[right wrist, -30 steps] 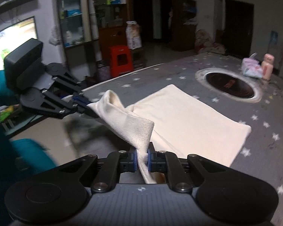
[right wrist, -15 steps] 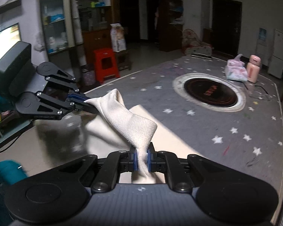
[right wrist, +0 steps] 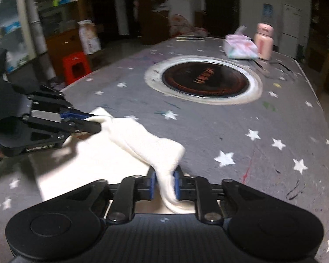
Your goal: Fold clothes
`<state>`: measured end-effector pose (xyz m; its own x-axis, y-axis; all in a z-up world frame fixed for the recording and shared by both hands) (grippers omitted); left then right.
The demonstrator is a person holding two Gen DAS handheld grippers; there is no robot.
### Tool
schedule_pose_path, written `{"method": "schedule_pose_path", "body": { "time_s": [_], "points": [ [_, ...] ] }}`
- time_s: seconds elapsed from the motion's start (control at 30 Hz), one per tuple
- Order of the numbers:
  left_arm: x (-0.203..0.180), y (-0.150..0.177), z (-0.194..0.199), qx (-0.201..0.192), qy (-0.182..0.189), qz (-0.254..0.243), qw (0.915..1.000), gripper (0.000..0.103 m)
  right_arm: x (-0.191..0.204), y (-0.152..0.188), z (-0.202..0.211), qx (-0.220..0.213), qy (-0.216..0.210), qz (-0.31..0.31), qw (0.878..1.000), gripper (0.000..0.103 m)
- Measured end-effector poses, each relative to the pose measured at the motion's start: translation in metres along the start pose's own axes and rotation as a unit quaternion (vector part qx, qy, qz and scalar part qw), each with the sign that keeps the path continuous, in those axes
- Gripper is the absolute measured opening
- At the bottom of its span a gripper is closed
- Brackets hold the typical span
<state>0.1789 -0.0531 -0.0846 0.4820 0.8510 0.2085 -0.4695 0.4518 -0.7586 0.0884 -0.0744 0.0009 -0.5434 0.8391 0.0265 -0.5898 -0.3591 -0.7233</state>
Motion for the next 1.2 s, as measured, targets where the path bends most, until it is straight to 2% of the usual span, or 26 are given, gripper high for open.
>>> {"method": "schedule_pose_path", "body": {
  "time_s": [0.07,0.23,0.3,0.37,0.43,0.53,0.67,0.9,0.97,1.07,1.2],
  "points": [
    [0.002,-0.003,-0.003,-0.002,-0.010,0.009,0.9999,0.014,-0.007,-0.001,0.000,-0.005,0.014,-0.013,1.000,0.025],
    [0.012,-0.008,-0.001,-0.012,-0.026,0.039,0.9988,0.032,-0.011,-0.014,0.014,-0.028,0.035,-0.018,0.999,0.026],
    [0.019,-0.009,0.003,-0.015,-0.033,0.055,0.9978,0.037,-0.003,-0.019,0.019,-0.036,0.025,-0.011,0.999,0.026],
    [0.027,-0.010,0.014,-0.026,-0.036,0.075,0.9962,0.037,0.009,-0.023,0.020,-0.036,0.005,-0.006,0.999,0.025],
    [0.031,-0.008,0.027,-0.031,-0.026,0.099,0.9942,0.041,0.021,-0.026,0.017,-0.032,-0.012,0.000,0.999,0.025],
    [0.031,0.004,0.047,-0.026,-0.014,0.123,0.9919,0.044,0.036,-0.027,0.005,-0.025,-0.029,0.009,0.999,0.025],
    [0.028,0.024,0.067,-0.011,-0.015,0.141,0.9899,0.049,0.047,-0.029,-0.016,-0.014,-0.033,0.018,0.999,0.025],
    [0.023,0.045,0.066,0.013,-0.009,0.169,0.9855,0.051,0.039,-0.029,-0.044,-0.005,0.001,0.008,1.000,0.025],
    [0.022,0.051,0.061,0.023,0.000,0.184,0.9826,0.049,0.039,-0.028,-0.046,-0.009,0.003,0.008,1.000,0.025],
    [0.021,0.057,0.060,0.031,0.022,0.207,0.9775,0.039,0.039,-0.027,-0.046,-0.011,0.002,0.006,1.000,0.026],
    [0.017,0.063,0.068,0.037,0.041,0.213,0.9755,0.037,0.040,-0.026,-0.044,-0.008,-0.008,0.011,1.000,0.026]
  ]
}}
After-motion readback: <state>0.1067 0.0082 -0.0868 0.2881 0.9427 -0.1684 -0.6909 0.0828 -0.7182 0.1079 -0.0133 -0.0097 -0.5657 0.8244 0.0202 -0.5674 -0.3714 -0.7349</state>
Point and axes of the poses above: each gripper's, at about its wrist camera, not at the fingertips, and z roughly against the way its jaws point, x to its left, y to its underside, the point moved 10 cm from there along -z, roughly the way its jaws point, and after that the axes turned 3 degrees about z, right-handed, at the moved point
